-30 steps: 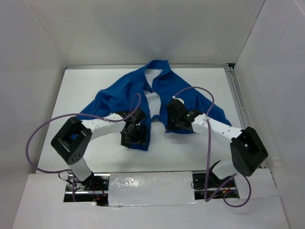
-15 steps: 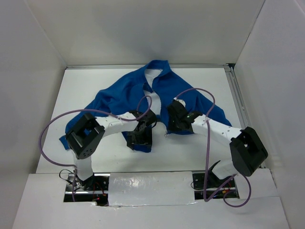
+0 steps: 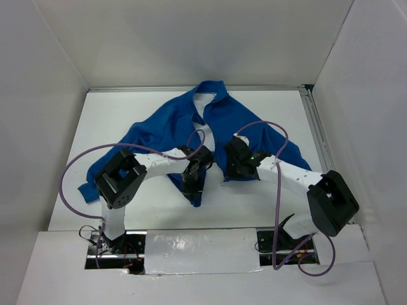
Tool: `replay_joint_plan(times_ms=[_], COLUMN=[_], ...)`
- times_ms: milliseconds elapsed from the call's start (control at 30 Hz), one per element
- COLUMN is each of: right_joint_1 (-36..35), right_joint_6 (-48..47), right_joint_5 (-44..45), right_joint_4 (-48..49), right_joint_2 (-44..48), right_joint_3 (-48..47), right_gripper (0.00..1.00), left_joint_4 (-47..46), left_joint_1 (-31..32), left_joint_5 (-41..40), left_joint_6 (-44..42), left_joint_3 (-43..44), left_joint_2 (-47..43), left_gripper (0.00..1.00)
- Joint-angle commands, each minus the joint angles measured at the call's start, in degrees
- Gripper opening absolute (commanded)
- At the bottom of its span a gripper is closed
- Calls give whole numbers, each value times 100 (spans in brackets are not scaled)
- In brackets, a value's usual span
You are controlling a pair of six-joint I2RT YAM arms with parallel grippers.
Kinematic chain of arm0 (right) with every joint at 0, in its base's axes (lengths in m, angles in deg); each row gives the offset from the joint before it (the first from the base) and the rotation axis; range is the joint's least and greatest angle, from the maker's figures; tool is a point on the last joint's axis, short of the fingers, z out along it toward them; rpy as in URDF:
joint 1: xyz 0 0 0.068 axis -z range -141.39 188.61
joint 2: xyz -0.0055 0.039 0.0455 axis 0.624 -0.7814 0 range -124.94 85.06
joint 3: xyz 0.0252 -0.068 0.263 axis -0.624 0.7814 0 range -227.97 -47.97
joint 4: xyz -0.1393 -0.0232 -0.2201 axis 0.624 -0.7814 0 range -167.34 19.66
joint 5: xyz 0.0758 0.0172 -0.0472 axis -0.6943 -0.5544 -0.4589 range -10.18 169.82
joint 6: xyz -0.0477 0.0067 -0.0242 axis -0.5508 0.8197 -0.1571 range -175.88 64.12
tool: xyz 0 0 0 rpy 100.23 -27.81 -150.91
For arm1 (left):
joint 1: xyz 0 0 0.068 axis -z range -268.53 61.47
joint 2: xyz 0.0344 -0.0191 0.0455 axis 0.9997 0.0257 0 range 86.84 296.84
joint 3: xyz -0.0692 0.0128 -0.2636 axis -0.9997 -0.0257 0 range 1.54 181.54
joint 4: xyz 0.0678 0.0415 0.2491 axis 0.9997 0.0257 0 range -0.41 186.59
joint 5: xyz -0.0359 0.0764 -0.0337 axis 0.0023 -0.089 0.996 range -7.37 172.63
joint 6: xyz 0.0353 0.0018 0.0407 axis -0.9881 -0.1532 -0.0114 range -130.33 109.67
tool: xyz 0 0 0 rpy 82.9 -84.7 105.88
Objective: Zip up the jacket
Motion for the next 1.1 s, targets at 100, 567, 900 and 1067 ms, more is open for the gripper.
replay_joint_plan(times_ms=[100,567,900,1067], right_joint_1=[56,91,3,-102], right_joint_6=[-129,-225,21,258], right_joint_5=[-547,-731,-2586,-2368], right_joint_4=[683,1123,4435,5472], right_joint_2=[680,1585,2684,2852], right_joint_3=[283,-33,1837,2383], right_gripper=[0,0,0,0], left_joint_4=[537,2265,-1913,-1668], left_joint_1=[-129,-138,-217,-261], left_joint_5=[-1078,-2505,-376,-699], left_joint_6=[647,844,-908,65], left_joint_3=[-120,2106,-4,75], left_joint_2=[-431,-2095,-4117,-4083], left_gripper=[0,0,0,0])
